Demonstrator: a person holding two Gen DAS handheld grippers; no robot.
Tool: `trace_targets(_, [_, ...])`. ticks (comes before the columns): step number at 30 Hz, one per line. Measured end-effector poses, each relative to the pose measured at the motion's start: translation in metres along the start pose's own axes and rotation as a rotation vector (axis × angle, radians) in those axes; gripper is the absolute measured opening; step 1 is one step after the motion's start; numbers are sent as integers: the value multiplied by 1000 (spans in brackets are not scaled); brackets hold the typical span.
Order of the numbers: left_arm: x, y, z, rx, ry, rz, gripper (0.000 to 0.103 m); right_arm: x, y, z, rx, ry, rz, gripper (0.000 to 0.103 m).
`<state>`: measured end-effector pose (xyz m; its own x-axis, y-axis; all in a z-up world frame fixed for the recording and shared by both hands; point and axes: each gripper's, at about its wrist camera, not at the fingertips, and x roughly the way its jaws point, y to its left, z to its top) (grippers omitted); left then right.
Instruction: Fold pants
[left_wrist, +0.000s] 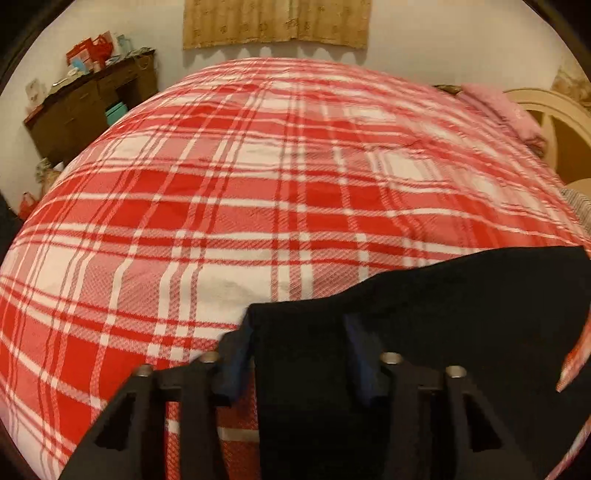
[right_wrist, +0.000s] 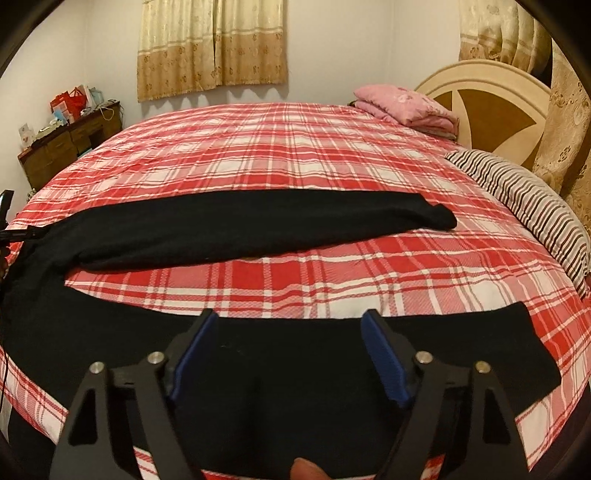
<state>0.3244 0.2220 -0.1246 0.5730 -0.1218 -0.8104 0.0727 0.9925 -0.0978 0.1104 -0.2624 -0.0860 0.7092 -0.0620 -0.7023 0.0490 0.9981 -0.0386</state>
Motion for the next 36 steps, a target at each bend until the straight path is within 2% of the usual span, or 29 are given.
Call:
trace_targets(2, [-1,4,0,-14,-10,-54,29,4,-6,3,6,13,16,71])
trace_targets(4, [1,7,-2,-30,-10,-81,29,6,-15,7,-3,23,9,64])
trace_targets(8, [6,4,-5,-13,-11,-71,29,8,-39,19,-1,15,-33,62])
trace_targets(14, [7,7,-2,-7,-7,-85,27,34,-119,48,107,57,-96,61])
trace_targets(15, [6,7,-3,-5,-15,-86,25,40,-132,53,122,70,-106,58])
trace_targets(16, [5,6,-3,2,-21,-91,16,47,-148,58,139,84,-111,48])
trace_targets(18, [4,1,-3,24,-26,-83,14,61,-179,70,187,109,-101,39])
trace_targets(22, [8,-1,-2,26,-15,-77,13,92,-226,97,268,112,-90,38])
trace_targets(28, [11,-3,-2,42,-5,-66,14,157,-237,136,220,161,-29,38])
trace_targets(31, [12,-6,-2,49,-4,-51,14,190,-236,146,194,203,1,44])
trace_targets(34, [12,-9,-1,64,-7,-38,13,220,-236,148,187,254,29,44])
trace_targets(35, [11,-10,-1,75,-11,-34,12,226,-236,148,190,269,44,37])
trace_targets(36, [11,-12,-1,89,-13,-28,12,232,-235,147,188,286,63,20])
